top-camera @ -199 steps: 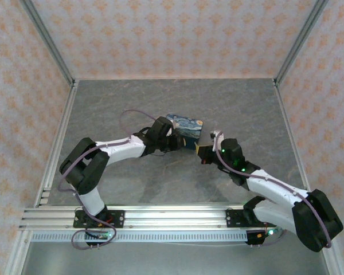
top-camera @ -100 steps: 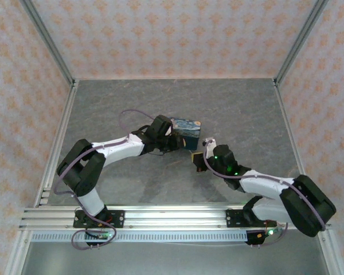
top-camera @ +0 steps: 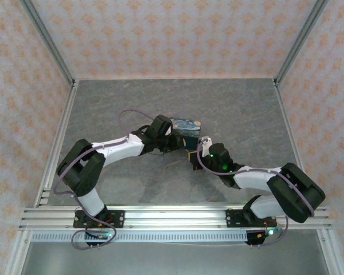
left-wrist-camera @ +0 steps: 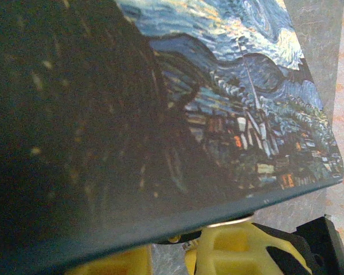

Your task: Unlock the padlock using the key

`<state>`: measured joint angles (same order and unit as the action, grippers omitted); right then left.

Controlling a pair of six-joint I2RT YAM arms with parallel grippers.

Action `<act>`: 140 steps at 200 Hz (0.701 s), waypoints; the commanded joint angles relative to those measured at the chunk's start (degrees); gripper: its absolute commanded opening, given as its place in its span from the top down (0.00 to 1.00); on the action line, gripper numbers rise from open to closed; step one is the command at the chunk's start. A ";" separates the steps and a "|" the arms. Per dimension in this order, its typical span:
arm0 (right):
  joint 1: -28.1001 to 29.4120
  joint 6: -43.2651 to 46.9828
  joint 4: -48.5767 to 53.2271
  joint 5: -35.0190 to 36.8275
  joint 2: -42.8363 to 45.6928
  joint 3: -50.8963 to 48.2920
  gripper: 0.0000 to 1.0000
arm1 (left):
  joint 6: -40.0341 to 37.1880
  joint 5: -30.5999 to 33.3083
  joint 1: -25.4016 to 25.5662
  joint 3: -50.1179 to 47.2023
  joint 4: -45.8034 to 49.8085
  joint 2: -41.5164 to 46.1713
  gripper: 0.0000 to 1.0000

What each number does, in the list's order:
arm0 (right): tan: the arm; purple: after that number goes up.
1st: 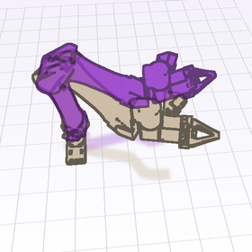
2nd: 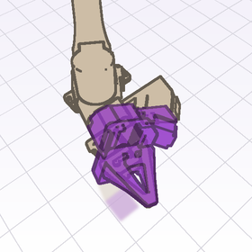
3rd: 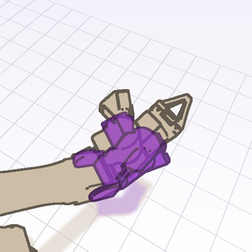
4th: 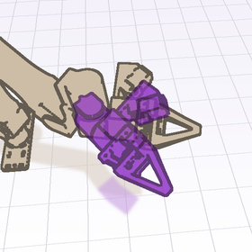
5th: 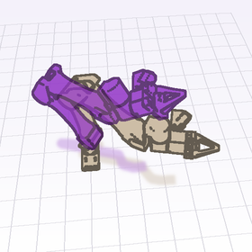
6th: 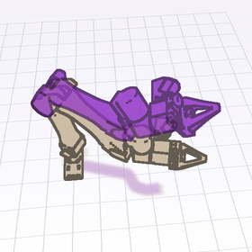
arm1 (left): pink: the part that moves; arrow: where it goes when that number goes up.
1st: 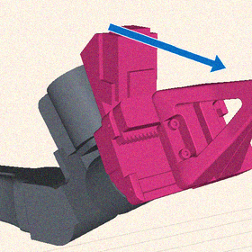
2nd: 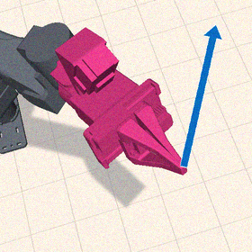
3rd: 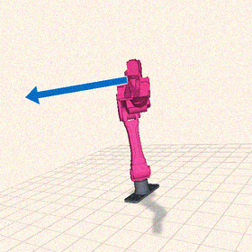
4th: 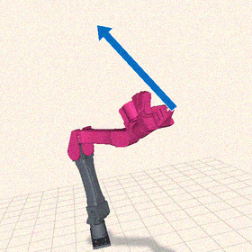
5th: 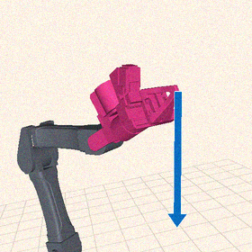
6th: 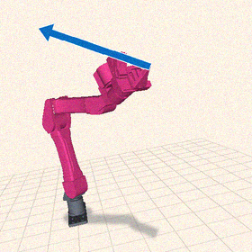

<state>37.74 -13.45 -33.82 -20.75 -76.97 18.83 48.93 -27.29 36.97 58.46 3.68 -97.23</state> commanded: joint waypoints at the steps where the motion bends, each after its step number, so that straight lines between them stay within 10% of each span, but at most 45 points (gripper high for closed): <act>1: 0.32 -0.21 -3.35 0.54 -0.96 1.76 1.00 | 1.02 -1.58 -0.35 1.48 -1.31 1.90 0.84; 140: 0.32 -0.22 -6.52 2.85 -1.53 1.47 1.00 | 1.00 -1.50 -0.32 1.66 0.35 2.37 0.84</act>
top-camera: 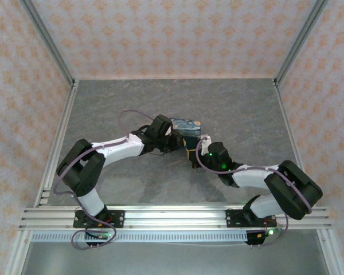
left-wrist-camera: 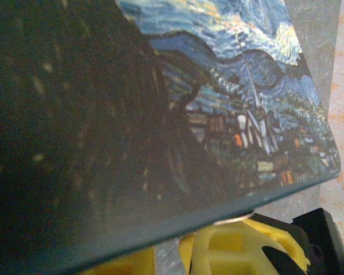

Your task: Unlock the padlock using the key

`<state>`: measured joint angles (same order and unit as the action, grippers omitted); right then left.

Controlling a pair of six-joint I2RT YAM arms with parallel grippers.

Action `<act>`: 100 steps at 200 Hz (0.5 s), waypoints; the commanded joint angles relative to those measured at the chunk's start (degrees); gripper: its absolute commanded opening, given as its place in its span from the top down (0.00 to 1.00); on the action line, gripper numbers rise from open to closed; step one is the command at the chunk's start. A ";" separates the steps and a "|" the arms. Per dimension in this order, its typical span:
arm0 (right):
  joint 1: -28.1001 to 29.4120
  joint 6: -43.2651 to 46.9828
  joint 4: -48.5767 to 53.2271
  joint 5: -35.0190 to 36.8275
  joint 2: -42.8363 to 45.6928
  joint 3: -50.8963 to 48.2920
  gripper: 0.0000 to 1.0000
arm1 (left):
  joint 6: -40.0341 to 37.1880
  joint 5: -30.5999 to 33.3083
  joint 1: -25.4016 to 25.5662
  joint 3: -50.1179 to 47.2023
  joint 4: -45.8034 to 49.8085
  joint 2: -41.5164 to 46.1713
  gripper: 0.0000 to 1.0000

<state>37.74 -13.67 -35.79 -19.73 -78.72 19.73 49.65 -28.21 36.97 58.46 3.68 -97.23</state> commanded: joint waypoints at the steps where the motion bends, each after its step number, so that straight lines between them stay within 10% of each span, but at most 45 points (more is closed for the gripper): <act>1: 0.32 0.02 -4.55 1.90 0.18 0.58 1.00 | 0.27 -0.60 -0.32 1.66 0.35 2.43 0.84; 100: 0.32 1.12 -2.37 3.68 -0.50 1.24 1.00 | -0.02 1.23 -0.23 1.40 0.89 3.12 0.84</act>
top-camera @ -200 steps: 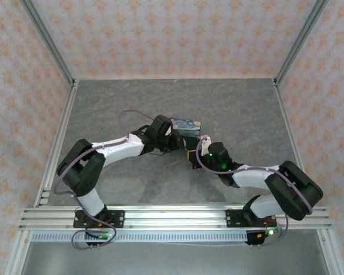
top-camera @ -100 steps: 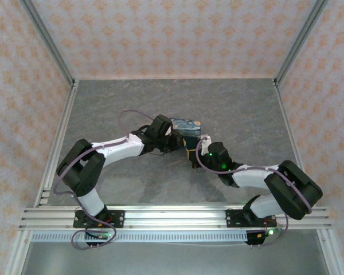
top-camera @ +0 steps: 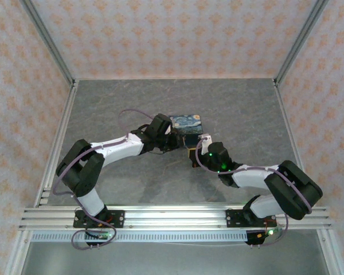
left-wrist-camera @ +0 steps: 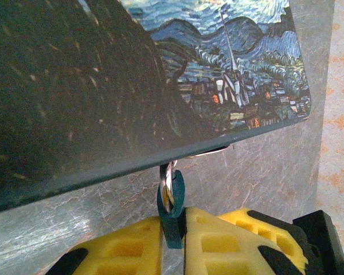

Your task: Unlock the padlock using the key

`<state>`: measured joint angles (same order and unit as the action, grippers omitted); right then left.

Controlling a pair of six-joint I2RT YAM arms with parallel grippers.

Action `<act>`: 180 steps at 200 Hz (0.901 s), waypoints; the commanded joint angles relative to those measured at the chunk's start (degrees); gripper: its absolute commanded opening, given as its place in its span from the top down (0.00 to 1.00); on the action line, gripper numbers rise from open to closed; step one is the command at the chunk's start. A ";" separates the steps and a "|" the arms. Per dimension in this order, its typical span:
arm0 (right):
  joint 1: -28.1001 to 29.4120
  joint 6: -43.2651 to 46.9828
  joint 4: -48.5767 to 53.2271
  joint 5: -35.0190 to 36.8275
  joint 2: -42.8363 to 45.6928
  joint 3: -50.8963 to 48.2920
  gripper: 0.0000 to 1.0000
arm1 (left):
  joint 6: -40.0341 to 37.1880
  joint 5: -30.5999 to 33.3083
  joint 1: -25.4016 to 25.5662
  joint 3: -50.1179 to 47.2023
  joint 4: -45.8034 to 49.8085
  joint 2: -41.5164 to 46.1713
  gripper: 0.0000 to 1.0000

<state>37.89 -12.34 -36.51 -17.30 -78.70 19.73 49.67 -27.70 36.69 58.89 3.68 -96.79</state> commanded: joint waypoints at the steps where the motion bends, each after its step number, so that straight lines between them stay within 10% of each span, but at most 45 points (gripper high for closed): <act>1: 0.17 -0.31 -1.69 1.19 -0.64 1.30 1.00 | -0.03 0.72 0.05 0.96 0.89 2.63 0.84; 180: -3.73 -11.43 5.94 -5.48 -1.58 4.07 1.00 | 1.21 2.30 0.06 -0.80 -2.25 0.64 0.83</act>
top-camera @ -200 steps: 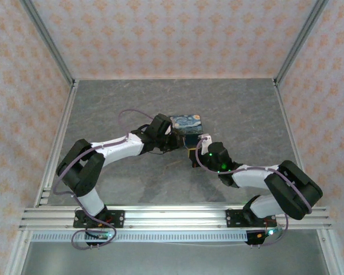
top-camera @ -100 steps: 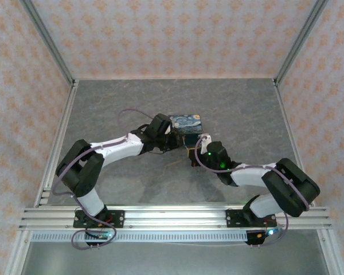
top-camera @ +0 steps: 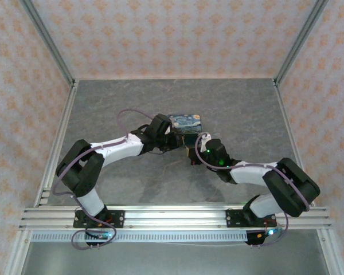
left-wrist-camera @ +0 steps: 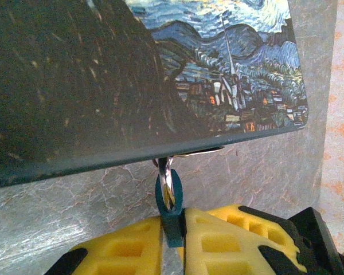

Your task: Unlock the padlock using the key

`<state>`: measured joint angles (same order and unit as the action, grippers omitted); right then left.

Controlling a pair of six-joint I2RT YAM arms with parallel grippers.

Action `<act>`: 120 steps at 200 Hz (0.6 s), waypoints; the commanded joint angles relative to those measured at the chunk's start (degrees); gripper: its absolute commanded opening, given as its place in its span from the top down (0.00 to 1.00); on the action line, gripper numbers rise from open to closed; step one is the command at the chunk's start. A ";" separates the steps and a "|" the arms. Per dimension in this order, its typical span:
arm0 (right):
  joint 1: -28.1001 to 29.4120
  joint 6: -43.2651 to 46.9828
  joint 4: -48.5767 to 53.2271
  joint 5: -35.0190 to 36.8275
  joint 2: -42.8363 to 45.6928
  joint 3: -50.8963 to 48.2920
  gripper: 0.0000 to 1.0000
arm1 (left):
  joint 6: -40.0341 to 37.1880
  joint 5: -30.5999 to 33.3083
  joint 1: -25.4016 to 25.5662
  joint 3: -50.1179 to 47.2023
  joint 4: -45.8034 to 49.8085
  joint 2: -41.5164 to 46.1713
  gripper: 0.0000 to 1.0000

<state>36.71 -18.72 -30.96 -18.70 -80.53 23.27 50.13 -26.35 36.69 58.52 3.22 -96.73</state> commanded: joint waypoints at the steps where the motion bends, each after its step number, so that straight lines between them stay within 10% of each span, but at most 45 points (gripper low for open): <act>1: -2.71 -5.29 0.25 -4.38 0.23 0.50 1.00 | 0.76 0.95 0.05 -0.38 -1.81 0.58 0.84; 120: -9.48 -10.35 3.07 -13.37 3.66 1.06 1.00 | -1.42 4.79 -0.03 -1.10 1.75 2.61 0.81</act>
<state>29.43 -30.13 -30.52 -30.50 -79.96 22.72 49.87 -25.19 36.71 58.39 2.92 -96.73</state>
